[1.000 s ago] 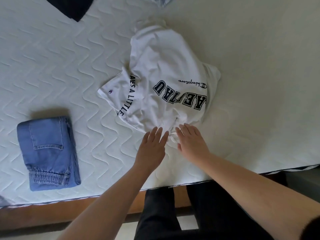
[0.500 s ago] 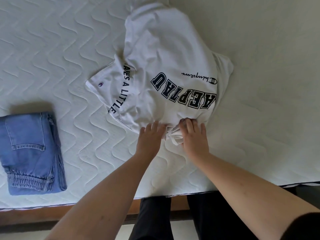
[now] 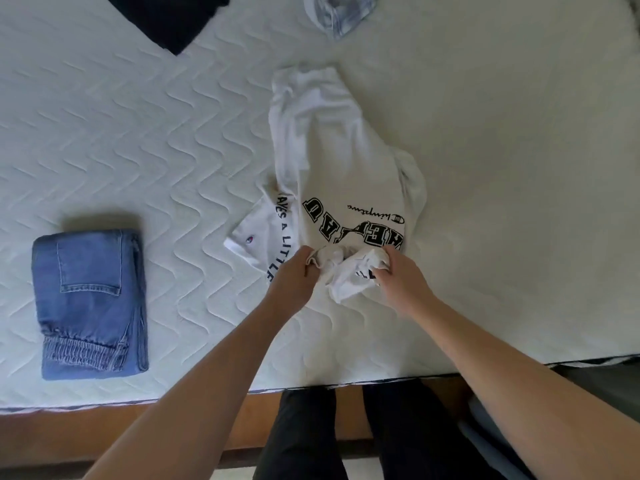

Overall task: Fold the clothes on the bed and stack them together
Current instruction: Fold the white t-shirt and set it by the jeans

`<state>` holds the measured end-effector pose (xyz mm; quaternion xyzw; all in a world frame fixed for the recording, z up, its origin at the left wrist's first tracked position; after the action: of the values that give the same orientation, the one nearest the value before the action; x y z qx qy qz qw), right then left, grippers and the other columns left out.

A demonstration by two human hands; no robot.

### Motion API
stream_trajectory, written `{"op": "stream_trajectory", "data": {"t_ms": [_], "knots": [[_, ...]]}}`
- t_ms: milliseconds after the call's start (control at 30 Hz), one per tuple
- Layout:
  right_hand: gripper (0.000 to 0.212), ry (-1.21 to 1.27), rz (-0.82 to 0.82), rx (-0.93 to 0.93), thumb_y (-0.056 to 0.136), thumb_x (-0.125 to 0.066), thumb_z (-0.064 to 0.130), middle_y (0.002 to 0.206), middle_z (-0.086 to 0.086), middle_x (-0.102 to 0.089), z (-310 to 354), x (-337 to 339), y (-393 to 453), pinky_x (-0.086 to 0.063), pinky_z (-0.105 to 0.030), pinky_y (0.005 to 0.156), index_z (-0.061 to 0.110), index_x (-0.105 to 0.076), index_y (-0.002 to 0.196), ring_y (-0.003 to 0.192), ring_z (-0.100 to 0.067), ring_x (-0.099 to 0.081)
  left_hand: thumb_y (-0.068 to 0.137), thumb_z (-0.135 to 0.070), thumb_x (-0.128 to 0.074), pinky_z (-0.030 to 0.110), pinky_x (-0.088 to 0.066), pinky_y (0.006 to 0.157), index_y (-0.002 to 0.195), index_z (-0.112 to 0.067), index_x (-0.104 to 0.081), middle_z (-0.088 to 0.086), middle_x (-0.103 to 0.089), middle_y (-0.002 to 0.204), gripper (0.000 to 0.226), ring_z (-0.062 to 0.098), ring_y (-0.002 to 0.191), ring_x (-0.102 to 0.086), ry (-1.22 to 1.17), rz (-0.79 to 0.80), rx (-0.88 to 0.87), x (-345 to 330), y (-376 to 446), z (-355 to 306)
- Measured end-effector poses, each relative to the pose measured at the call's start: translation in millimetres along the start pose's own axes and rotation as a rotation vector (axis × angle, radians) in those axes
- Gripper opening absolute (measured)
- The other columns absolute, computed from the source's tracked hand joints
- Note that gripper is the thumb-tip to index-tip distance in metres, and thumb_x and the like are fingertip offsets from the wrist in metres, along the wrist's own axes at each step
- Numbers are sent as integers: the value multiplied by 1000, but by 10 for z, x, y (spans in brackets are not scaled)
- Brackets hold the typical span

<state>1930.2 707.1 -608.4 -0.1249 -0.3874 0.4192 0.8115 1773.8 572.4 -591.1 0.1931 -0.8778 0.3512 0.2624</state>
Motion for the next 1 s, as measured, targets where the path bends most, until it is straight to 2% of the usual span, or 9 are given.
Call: {"op": "stream_trajectory", "data": {"t_ms": [133, 267, 367, 467, 533, 633, 767, 900, 1000], "knots": [[14, 273, 15, -88, 89, -49, 16, 70, 4, -60, 265, 352, -484, -40, -9, 46, 23, -56, 78, 56, 3, -55, 89, -19, -42, 21, -28, 51, 85, -9, -50, -5, -43, 63, 13, 7, 51, -34, -245, 26, 58, 365, -475, -353], [23, 407, 99, -125, 78, -45, 30, 68, 8, -67, 634, 726, -989, -46, -22, 57, 18, -66, 80, 62, -9, -61, 80, -28, -44, 31, -34, 66, 85, -11, -58, -1, -49, 72, 23, 13, 67, -44, -496, 130, -35, 873, -1025, -864], [26, 477, 107, -19, 86, -46, 23, 66, 7, -68, 1097, 1098, -1329, -48, -19, 58, 19, -67, 72, 61, -7, -64, 85, -32, -52, 26, -41, 77, 99, -18, -66, -2, -62, 86, 25, 13, 81, -57, -541, 226, -149, 1221, -1411, -1254], [53, 462, 123, 56, 98, -39, 12, 52, 11, -60, 1501, 1394, -1601, -43, -18, 53, 26, -65, 54, 50, -3, -57, 80, -38, -65, 13, -44, 75, 108, -34, -65, -11, -68, 93, 28, 6, 87, -63, -423, 295, -314, 1528, -1742, -1692], [42, 480, 99, 78, 99, -39, 11, 60, 6, -63, 1714, 1592, -1728, -46, -19, 62, 22, -64, 66, 60, -7, -60, 77, -40, -71, 13, -46, 72, 109, -38, -63, -11, -68, 94, 33, 6, 86, -65, -352, 289, -412, 1746, -1918, -1977], [26, 619, 87, 44, 96, -43, 9, 83, -8, -62, 1916, 1792, -1850, -45, -42, 90, 18, -63, 81, 88, -24, -58, 81, -42, -71, 17, -47, 72, 106, -36, -64, -13, -66, 93, 27, 8, 85, -64, -342, 218, -550, 2053, -2093, -2326], [35, 788, 146, 128, 92, -48, 21, 90, -10, -73, 2244, 1971, -1958, -49, -43, 94, 21, -78, 74, 94, -29, -67, 85, -42, -69, 33, -48, 79, 107, -28, -66, -5, -67, 98, 27, 16, 92, -64, -498, 188, -575, 2298, -2113, -2501], [23, 419, -24, 265, 86, -51, 30, 86, 7, -75, 2291, 2160, -1826, -51, -26, 68, 33, -74, 87, 82, -8, -70, 86, -51, -63, 15, -44, 69, 101, -40, -64, -19, -69, 89, 19, -2, 82, -64, -150, -121, -472, 2425, -1816, -2267], [15, 80, -181, 256, 96, -49, 30, 95, 17, -68, 1991, 2163, -1567, -42, -26, 72, 37, -62, 100, 92, -8, -63, 86, -40, -71, 10, -37, 53, 77, -33, -54, -20, -61, 67, 21, -7, 65, -56, 79, -228, -413, 2284, -1586, -2002]]}}
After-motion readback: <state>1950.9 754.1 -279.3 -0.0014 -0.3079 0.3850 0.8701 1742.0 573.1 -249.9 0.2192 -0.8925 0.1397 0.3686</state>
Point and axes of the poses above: each hand's wrist, its own y-axis towards the middle knuckle, its own x-axis out of the back of the hand, z = x × y, the point moved 10 cm from there along y, towards the middle knuckle
